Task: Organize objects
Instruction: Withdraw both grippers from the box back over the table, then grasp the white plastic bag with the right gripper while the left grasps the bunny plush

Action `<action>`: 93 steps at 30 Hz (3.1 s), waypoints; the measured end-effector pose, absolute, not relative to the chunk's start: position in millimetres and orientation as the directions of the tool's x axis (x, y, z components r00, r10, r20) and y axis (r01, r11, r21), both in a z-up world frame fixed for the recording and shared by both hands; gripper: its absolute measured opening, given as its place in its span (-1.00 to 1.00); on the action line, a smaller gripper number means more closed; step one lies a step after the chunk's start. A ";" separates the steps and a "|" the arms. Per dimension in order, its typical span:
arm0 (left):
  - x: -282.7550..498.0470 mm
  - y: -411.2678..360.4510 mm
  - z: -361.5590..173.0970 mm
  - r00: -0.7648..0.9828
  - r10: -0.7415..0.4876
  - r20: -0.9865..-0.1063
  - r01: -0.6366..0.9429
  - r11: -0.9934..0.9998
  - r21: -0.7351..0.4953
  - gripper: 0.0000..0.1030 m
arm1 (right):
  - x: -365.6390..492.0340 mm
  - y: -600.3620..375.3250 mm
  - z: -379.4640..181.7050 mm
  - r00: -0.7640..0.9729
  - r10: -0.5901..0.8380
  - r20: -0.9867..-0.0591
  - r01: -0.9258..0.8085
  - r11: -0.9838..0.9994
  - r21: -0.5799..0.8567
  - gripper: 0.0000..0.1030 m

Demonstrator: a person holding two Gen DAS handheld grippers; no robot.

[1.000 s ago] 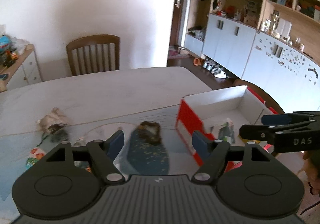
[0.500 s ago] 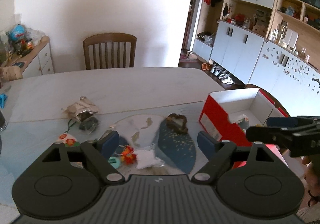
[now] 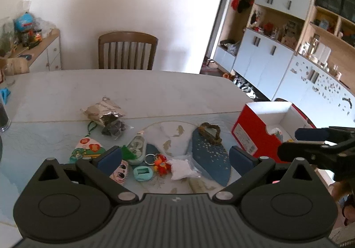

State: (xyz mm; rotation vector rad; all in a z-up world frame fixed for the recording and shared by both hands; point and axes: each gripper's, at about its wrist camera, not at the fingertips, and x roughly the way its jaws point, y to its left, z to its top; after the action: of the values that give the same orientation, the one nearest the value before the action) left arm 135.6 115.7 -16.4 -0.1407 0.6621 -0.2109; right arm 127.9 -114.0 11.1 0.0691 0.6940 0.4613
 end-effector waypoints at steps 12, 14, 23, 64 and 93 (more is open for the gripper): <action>152.8 143.7 -56.8 0.745 -0.179 -0.643 0.110 0.983 -0.146 1.00 | 152.0 -86.3 -2.0 0.633 0.454 -0.627 -0.440 0.877 0.191 0.97; 155.0 144.4 -63.5 0.744 -0.171 -0.645 0.114 0.985 -0.129 1.00 | 159.0 -81.6 -11.1 0.611 0.446 -0.654 -0.439 0.878 0.189 0.94; 176.3 150.7 -93.3 0.723 -0.155 -0.673 0.121 0.988 -0.097 1.00 | 190.6 -66.8 -55.0 0.523 0.390 -0.758 -0.395 0.899 0.190 0.70; 219.6 181.8 -146.7 0.661 -0.145 -0.737 0.031 0.986 -0.166 0.23 | 240.2 -29.7 -123.8 0.391 0.304 -0.869 -0.374 0.915 0.152 -0.02; 197.2 166.5 -124.0 0.649 -0.132 -0.750 0.049 0.990 -0.131 -0.23 | 210.6 -53.6 -95.6 0.444 0.335 -0.831 -0.384 0.909 0.162 -0.95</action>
State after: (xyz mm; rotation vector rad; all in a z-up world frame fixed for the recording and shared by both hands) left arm 197.2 166.5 -124.0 -0.1024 0.8593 -0.1030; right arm 210.6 -53.6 -95.6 -0.0526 1.0178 0.4460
